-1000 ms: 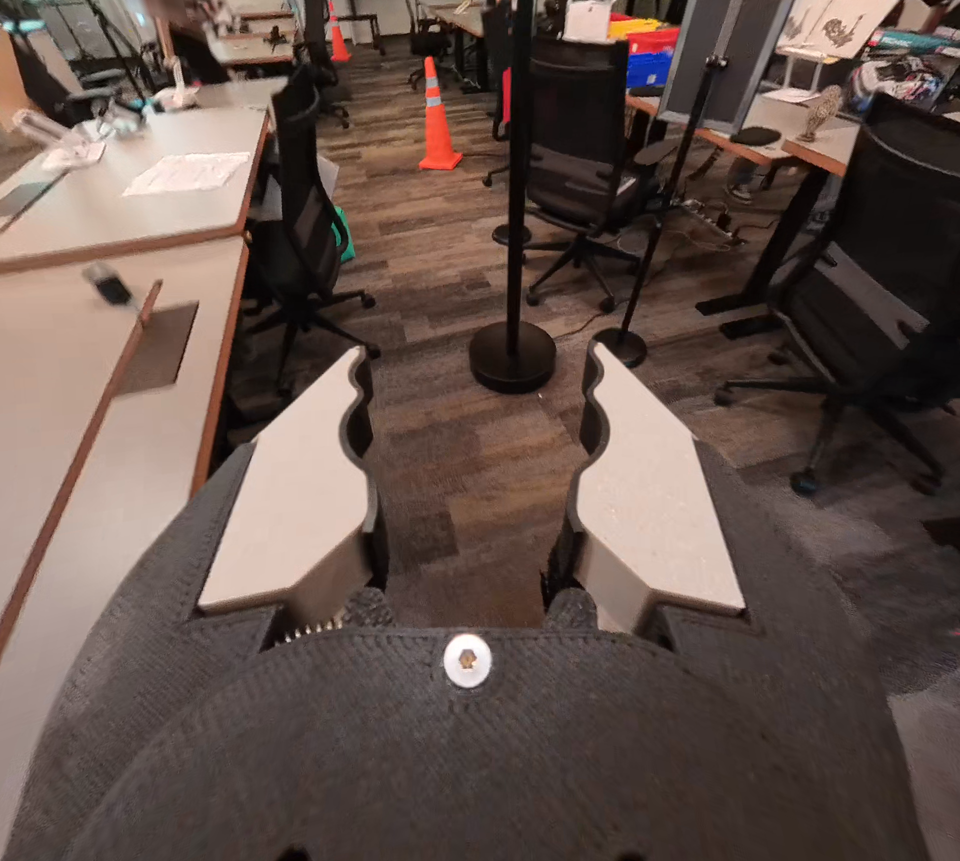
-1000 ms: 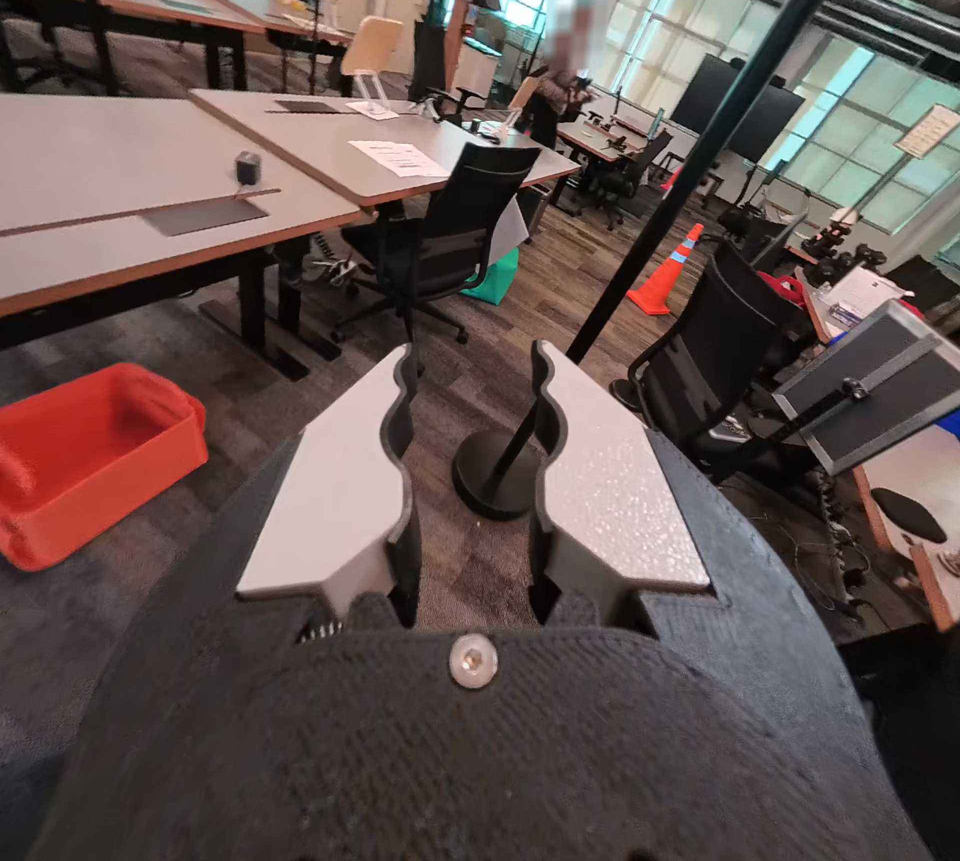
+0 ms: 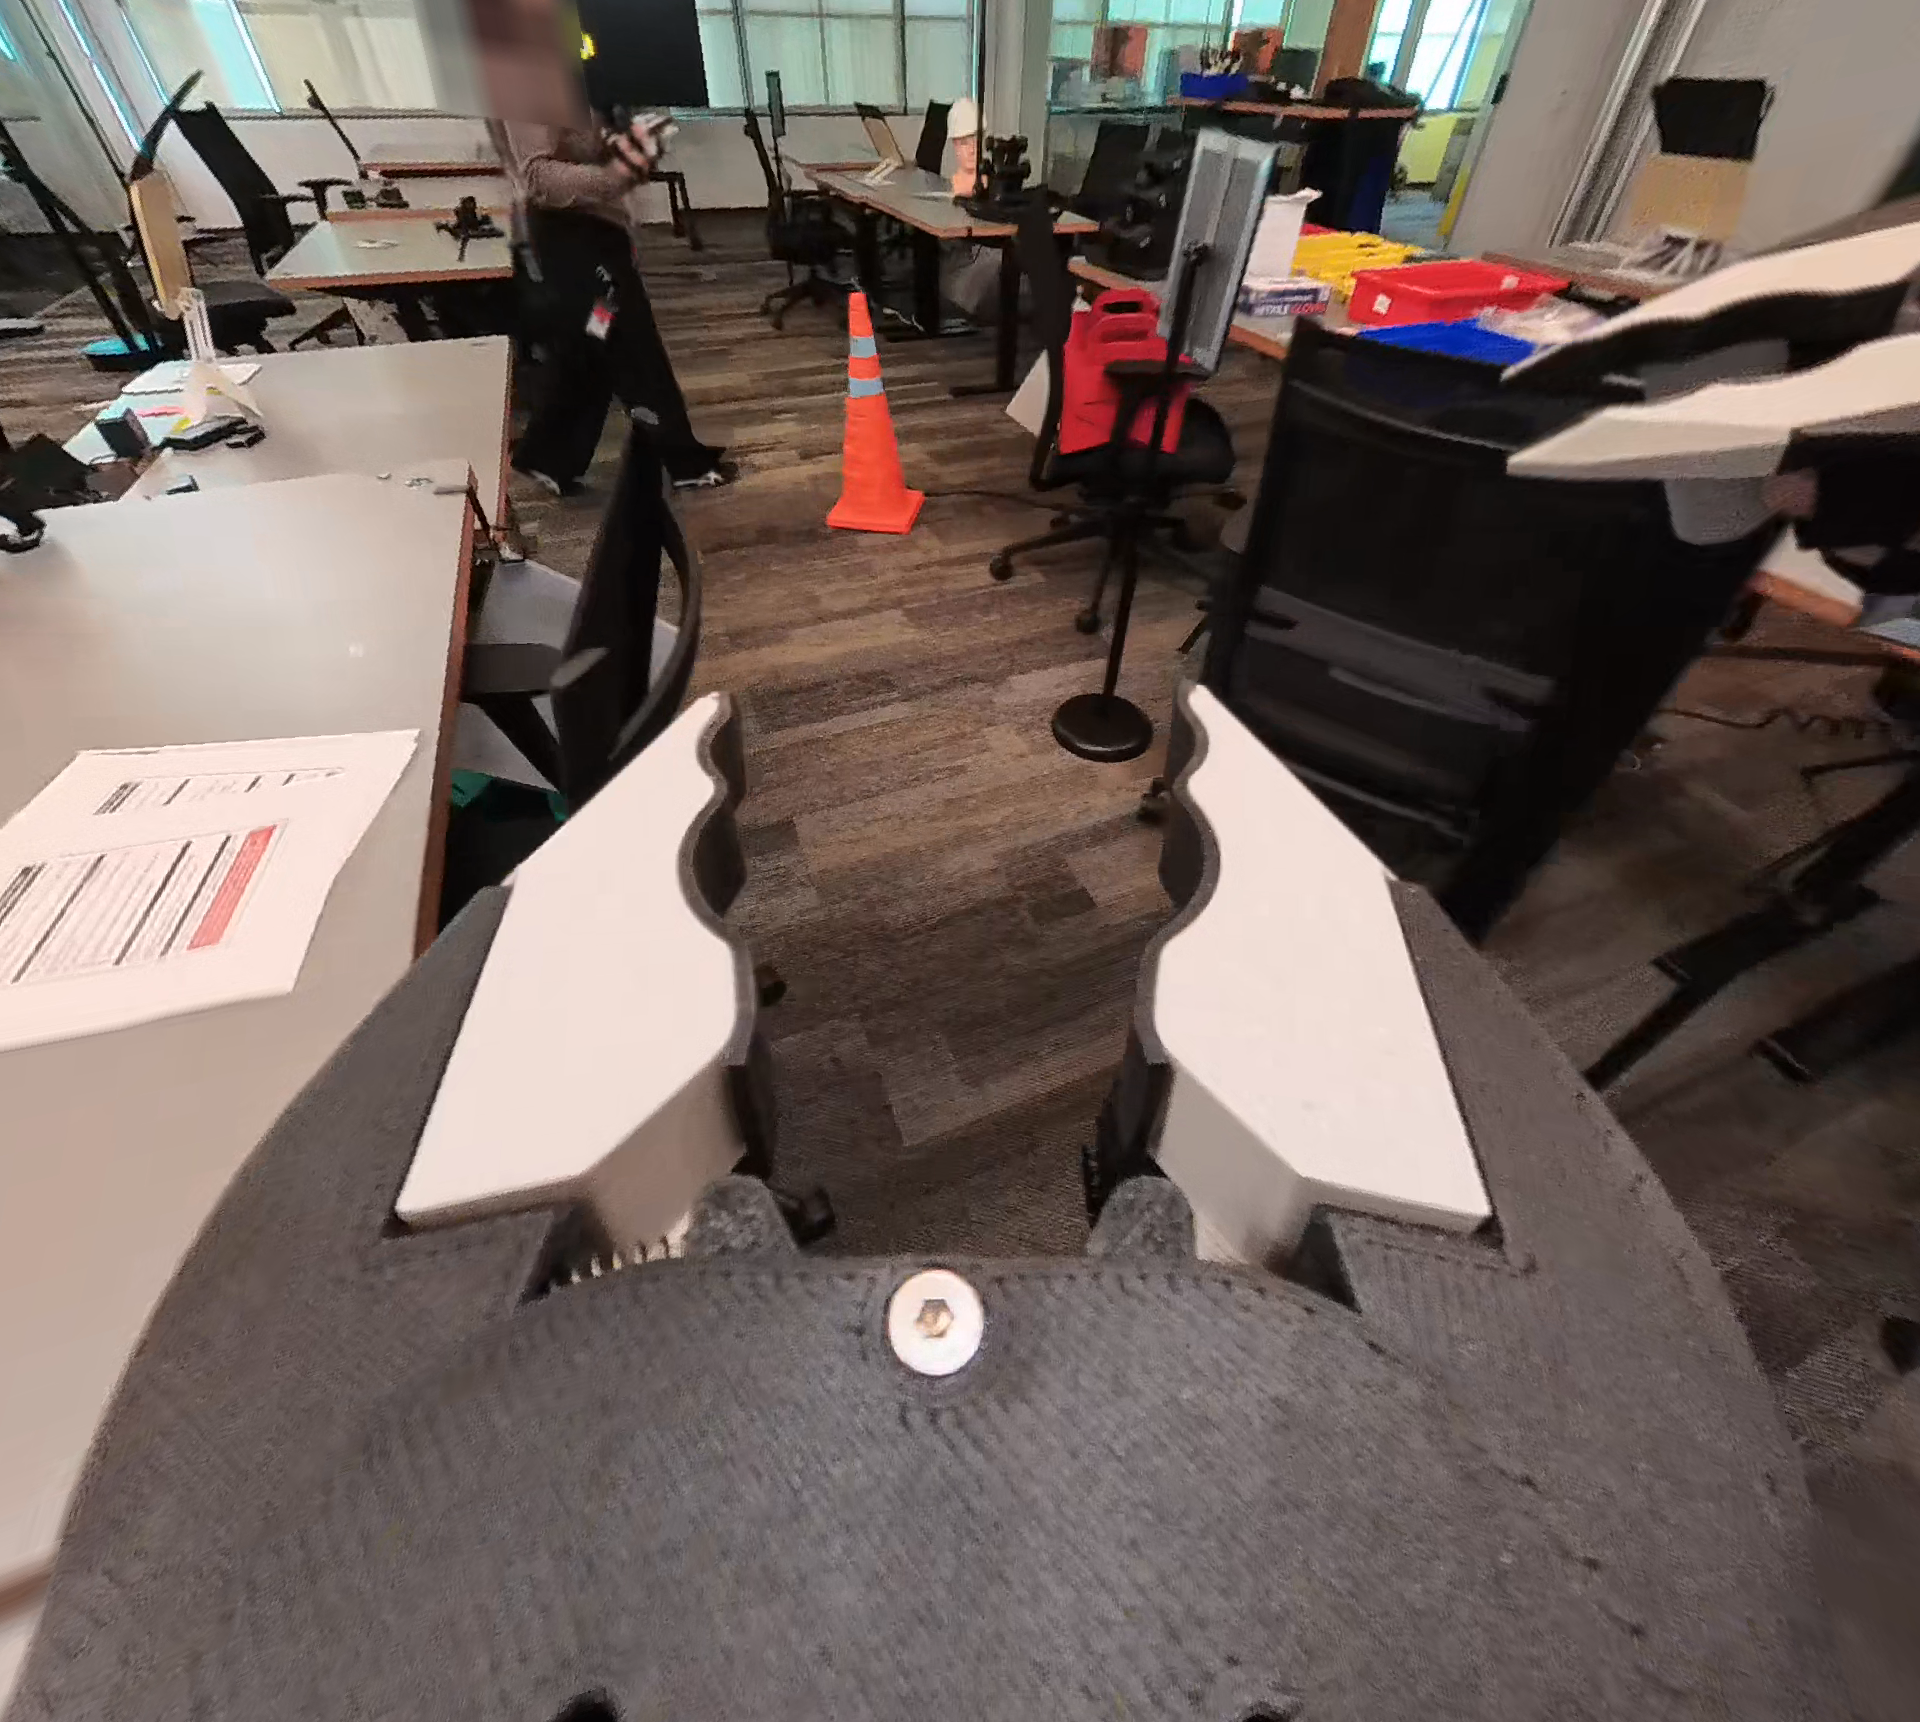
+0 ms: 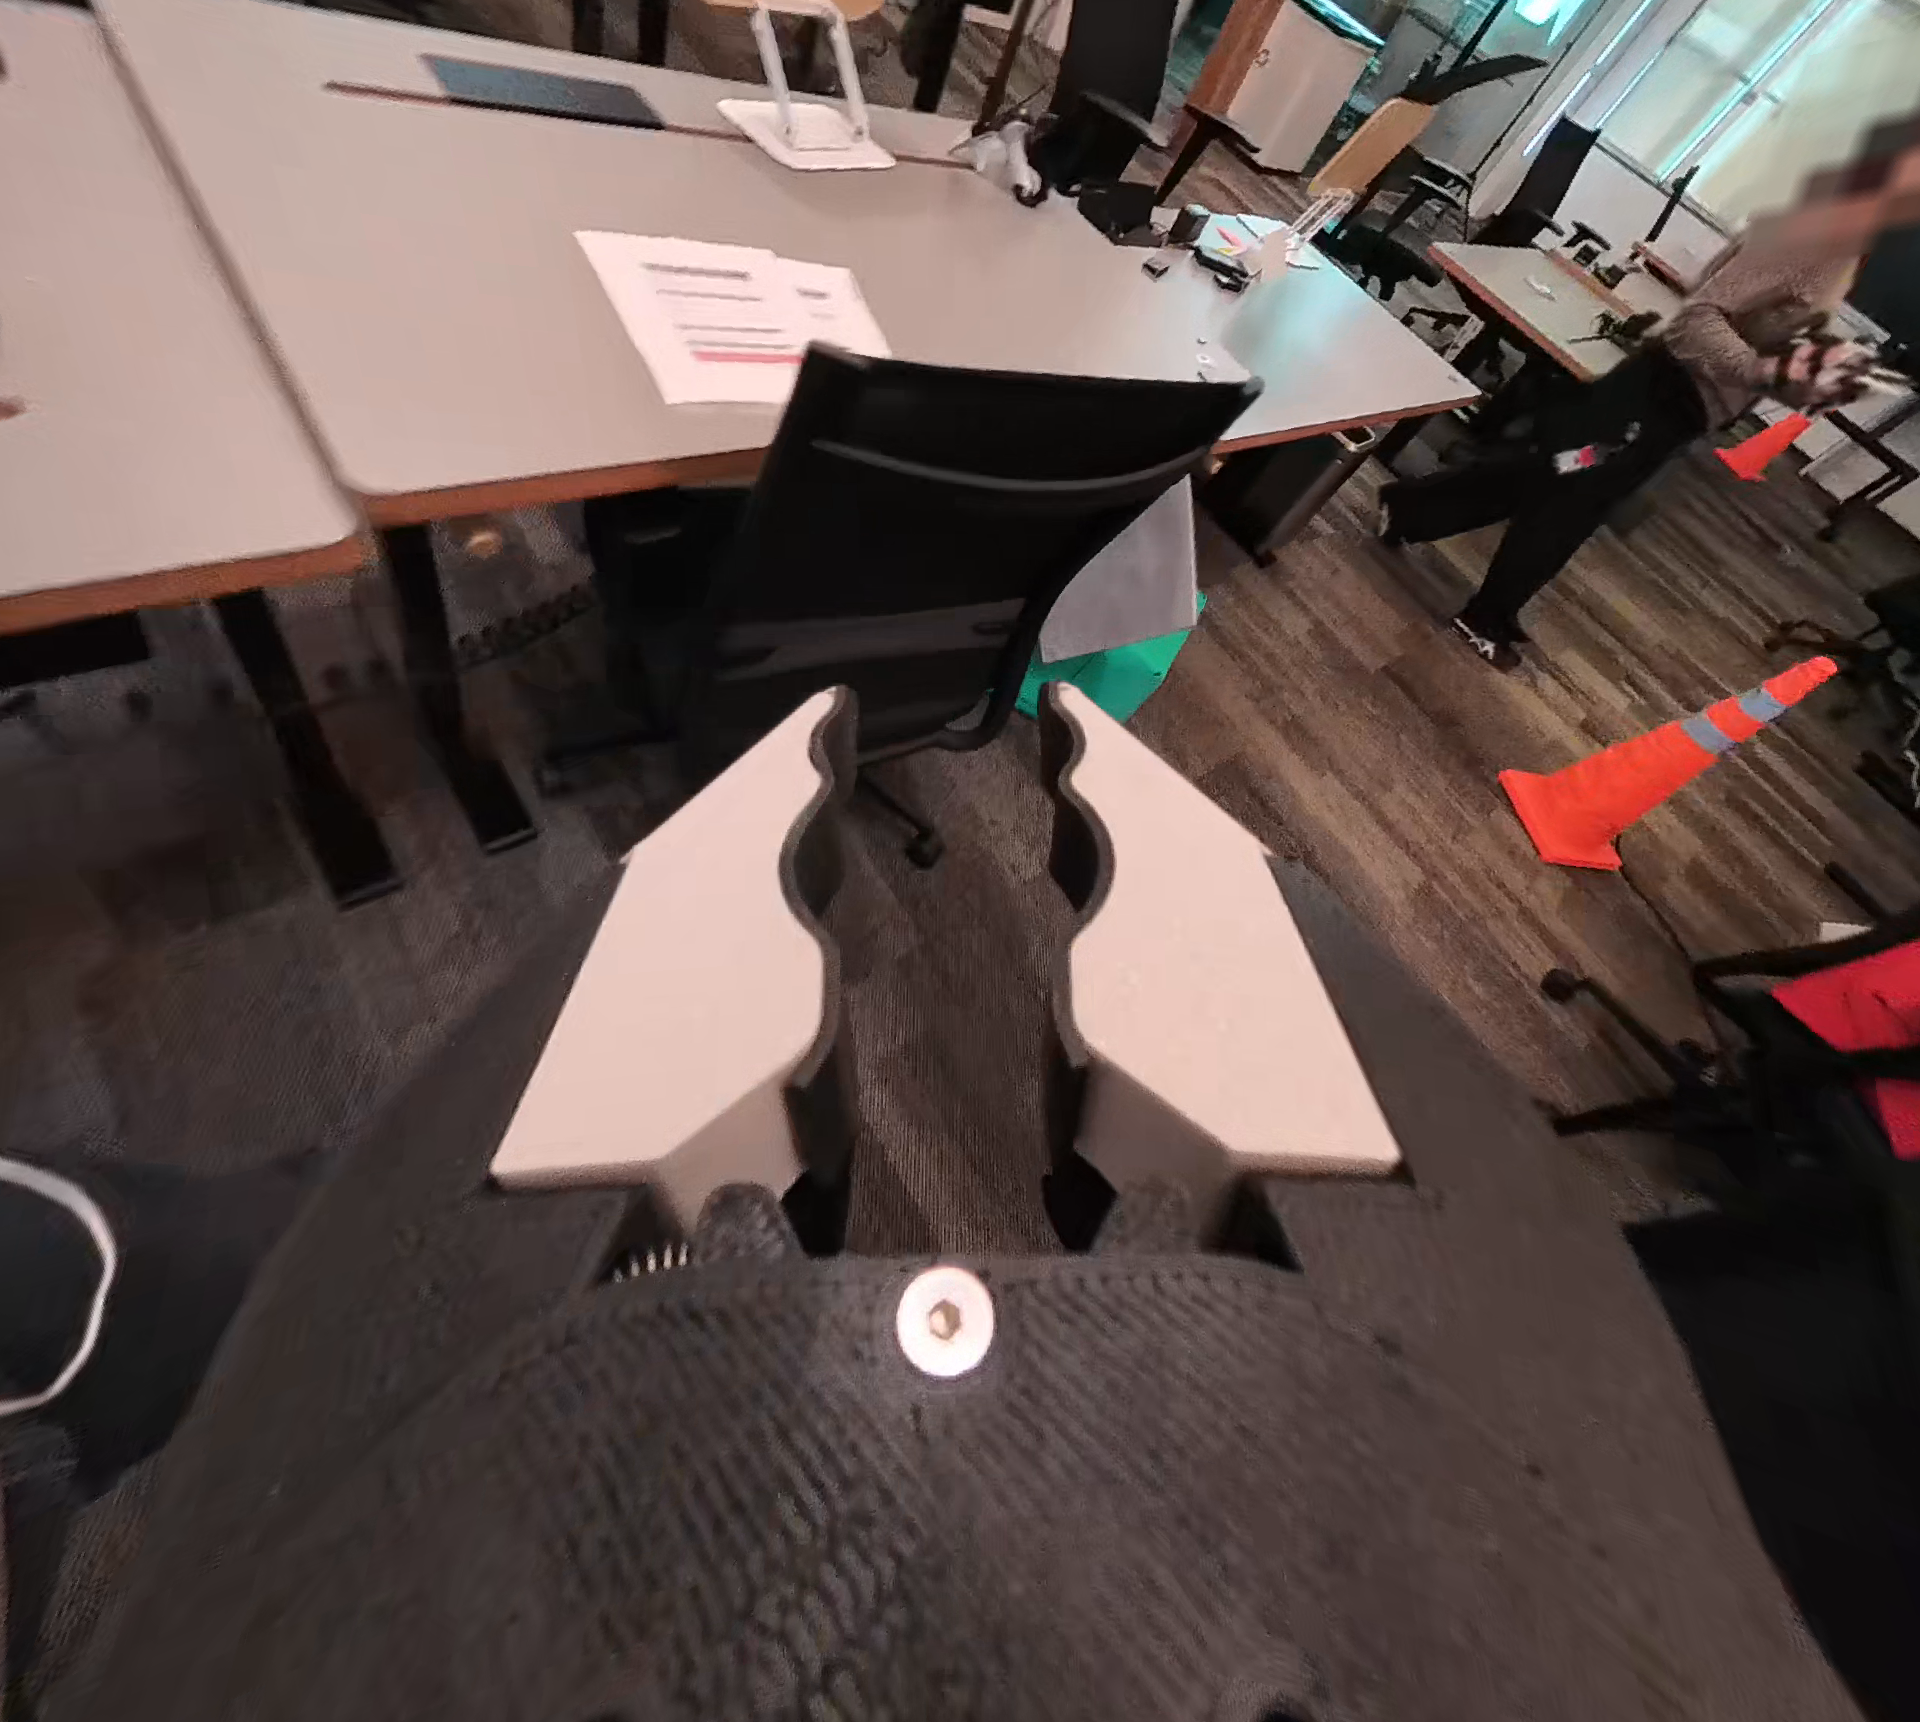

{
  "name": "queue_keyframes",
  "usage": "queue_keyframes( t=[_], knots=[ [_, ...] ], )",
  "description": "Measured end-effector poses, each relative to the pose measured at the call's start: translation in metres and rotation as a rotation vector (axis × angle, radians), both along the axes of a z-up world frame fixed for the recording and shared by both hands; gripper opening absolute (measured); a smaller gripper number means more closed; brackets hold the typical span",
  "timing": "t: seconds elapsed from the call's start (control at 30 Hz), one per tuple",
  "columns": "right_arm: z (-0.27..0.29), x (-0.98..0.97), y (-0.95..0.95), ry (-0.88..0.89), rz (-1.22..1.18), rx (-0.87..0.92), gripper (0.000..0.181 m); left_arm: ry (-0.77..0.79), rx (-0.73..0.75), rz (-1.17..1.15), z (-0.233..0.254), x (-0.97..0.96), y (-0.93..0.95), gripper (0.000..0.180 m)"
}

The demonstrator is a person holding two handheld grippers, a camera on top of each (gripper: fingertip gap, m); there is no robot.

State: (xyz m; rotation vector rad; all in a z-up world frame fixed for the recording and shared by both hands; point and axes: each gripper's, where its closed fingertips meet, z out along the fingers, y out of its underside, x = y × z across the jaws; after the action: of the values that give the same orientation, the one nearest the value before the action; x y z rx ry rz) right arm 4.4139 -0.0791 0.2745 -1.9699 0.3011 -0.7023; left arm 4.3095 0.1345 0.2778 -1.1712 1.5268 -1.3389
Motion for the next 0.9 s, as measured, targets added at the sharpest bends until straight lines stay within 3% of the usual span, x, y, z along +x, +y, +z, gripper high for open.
queue_keyframes(
  t=[0.1, 0.27, 0.47, 0.63, 0.8, 0.9],
  knots=[
    [-0.006, 0.096, 0.021, -0.002, -0.056, 0.065, 0.035, -0.026, -0.004, -0.062, -0.001, 0.095, 0.022, 0.08],
    [-0.008, 0.239, 0.032, 0.084, -0.186, 0.108, 0.034, -0.063, -0.065, -0.282, 0.042, 0.279, 0.019, 0.077],
    [-0.008, 0.394, -0.04, 0.077, -0.44, 0.13, 0.034, -0.064, -0.017, -0.485, 0.063, 0.476, -0.026, 0.081],
    [-0.026, 0.534, -0.112, 0.078, -0.535, 0.161, 0.034, -0.069, -0.034, -0.512, 0.053, 0.621, -0.056, 0.081],
    [-0.008, 0.696, -0.157, 0.098, -0.554, 0.186, 0.034, -0.005, -0.079, -0.478, 0.046, 0.766, -0.063, 0.08],
    [0.019, 0.79, -0.176, 0.018, -0.597, 0.15, 0.034, 0.01, -0.078, -0.439, 0.043, 0.847, -0.058, 0.081]
  ],
)
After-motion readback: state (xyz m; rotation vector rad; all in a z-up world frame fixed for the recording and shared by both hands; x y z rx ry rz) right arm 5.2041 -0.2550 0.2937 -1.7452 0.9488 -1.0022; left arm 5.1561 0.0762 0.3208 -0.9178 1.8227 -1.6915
